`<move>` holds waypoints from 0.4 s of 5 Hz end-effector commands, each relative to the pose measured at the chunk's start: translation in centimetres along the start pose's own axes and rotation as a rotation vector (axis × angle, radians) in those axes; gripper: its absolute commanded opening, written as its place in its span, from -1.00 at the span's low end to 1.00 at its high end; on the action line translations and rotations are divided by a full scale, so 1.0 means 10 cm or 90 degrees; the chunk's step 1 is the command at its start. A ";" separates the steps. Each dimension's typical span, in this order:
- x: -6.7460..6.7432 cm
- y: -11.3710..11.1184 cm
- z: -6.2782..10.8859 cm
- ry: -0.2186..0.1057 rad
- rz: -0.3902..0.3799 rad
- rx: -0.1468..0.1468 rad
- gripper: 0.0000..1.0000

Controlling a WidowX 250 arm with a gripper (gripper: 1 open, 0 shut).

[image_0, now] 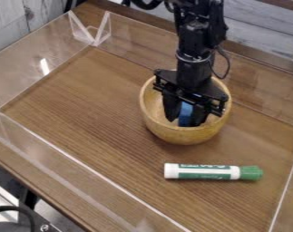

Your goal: Remove the blue block from inside the brown bowl and put it on the table

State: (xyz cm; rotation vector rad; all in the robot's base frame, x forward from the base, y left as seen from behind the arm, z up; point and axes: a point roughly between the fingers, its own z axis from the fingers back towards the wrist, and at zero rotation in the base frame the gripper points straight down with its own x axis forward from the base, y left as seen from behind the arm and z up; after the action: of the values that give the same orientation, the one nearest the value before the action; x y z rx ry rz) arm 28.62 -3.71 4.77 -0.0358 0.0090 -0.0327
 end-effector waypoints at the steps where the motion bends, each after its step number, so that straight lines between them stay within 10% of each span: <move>1: 0.10 0.01 0.20 -0.041 0.002 -0.003 -1.00; 2: 0.10 0.01 0.25 -0.042 0.003 -0.002 -1.00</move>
State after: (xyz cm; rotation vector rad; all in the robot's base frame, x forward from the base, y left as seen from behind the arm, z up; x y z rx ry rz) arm 28.35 -3.65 4.96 -0.0346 0.0289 -0.0302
